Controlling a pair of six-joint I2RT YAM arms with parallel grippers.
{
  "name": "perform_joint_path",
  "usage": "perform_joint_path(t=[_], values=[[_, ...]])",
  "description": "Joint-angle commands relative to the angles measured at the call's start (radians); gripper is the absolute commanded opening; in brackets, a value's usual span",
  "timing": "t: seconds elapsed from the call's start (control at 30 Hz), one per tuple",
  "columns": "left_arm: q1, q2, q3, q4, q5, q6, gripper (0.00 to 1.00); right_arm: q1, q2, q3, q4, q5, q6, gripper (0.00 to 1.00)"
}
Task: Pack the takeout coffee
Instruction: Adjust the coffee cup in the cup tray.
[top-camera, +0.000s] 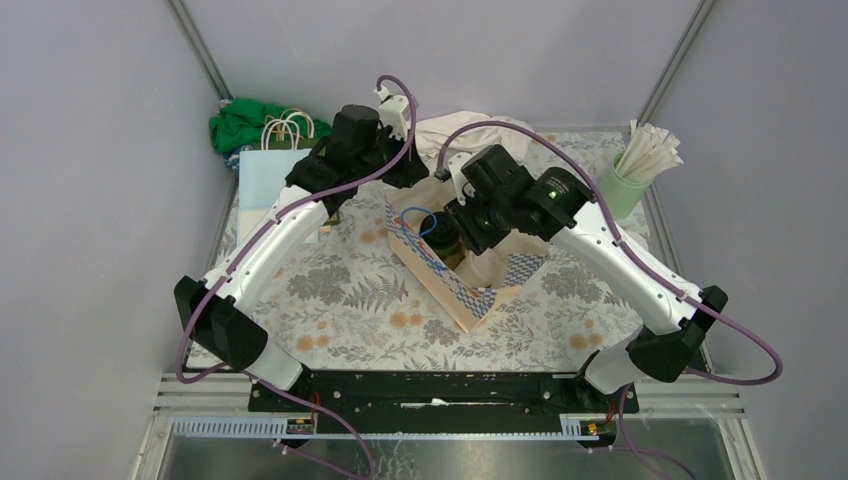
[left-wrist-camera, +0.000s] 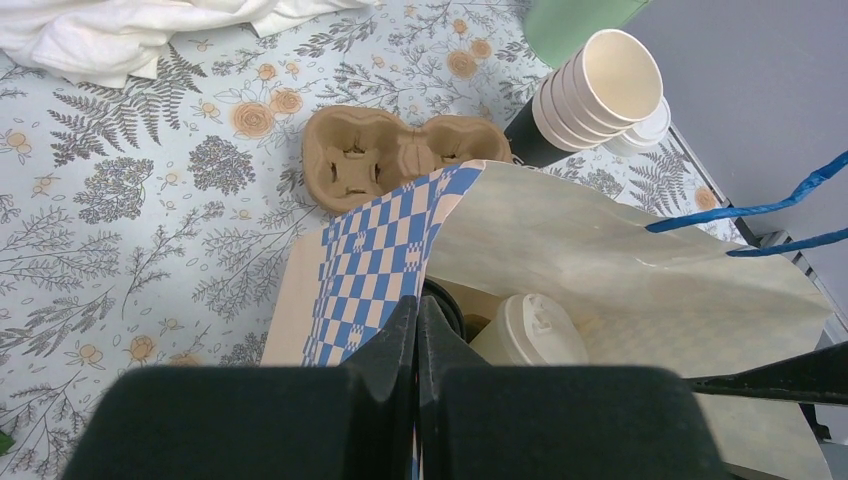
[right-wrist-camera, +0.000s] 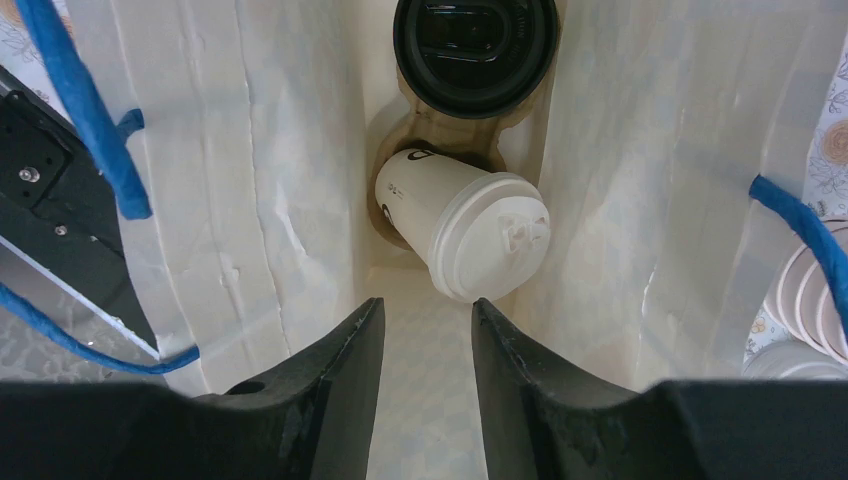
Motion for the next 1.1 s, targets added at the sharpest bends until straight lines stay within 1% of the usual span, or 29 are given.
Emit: perform_joint_path(t=[0.0, 0.13, 0.5, 0.57, 0.6, 0.77, 0.87, 0.97, 1.07], values=[[0.011, -0.016, 0.049, 0.073, 0.006, -0.014, 0.0, -0.005, 0.009, -0.027, 0.028, 0.026, -0.047, 0.44], [0.014, -0.004, 0.054, 0.073, 0.024, -0.017, 0.0, -0.006, 0.0, -0.056, 0.042, 0.043, -0.045, 0.44], [0.022, 0.013, 0.056, 0.071, 0.065, -0.011, 0.0, 0.0, 0.002, -0.144, 0.073, 0.031, -0.05, 0.45], [0.023, 0.011, 0.056, 0.071, 0.067, -0.01, 0.0, 0.001, 0.002, -0.158, 0.083, 0.032, -0.048, 0.49], [0.025, 0.009, 0.057, 0.072, 0.067, -0.01, 0.0, 0.002, 0.002, -0.165, 0.087, 0.035, -0.048, 0.53], [0.03, 0.005, 0.056, 0.071, 0.069, -0.011, 0.0, 0.023, -0.012, -0.215, 0.089, 0.047, -0.042, 0.64], [0.035, 0.003, 0.058, 0.072, 0.07, -0.017, 0.0, 0.073, -0.042, -0.264, 0.097, 0.075, -0.023, 0.67], [0.041, 0.004, 0.059, 0.071, 0.066, -0.026, 0.0, 0.123, -0.067, -0.32, 0.097, 0.131, 0.001, 0.74], [0.048, 0.004, 0.063, 0.074, 0.063, -0.035, 0.0, 0.133, -0.099, -0.373, 0.106, 0.156, 0.029, 0.78]])
